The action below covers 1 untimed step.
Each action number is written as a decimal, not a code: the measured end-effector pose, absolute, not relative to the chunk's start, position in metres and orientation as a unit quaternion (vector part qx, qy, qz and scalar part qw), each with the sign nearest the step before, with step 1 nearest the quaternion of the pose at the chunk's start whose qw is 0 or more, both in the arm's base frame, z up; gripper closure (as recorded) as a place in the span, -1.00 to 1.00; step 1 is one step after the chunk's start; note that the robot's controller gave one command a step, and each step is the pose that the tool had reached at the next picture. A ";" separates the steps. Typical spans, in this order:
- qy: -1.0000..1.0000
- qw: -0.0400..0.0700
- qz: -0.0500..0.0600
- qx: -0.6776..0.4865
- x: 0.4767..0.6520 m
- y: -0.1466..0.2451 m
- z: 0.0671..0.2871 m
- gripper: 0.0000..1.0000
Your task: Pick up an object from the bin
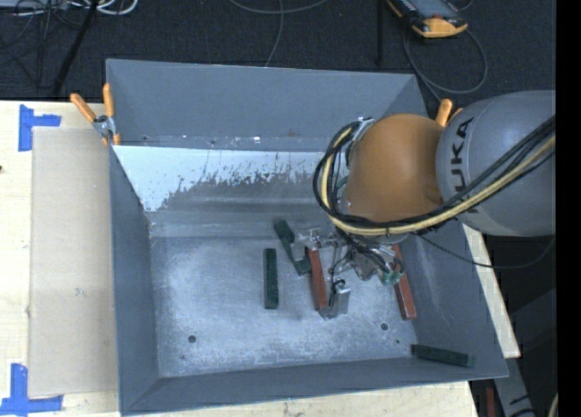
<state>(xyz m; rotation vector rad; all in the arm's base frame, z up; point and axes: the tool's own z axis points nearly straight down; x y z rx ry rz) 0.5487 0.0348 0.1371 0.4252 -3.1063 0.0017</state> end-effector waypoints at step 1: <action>-0.908 0.000 -0.001 0.420 0.581 0.086 0.068 -1.00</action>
Offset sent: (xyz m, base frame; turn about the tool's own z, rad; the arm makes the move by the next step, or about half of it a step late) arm 0.0332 0.0501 -0.0671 -0.5944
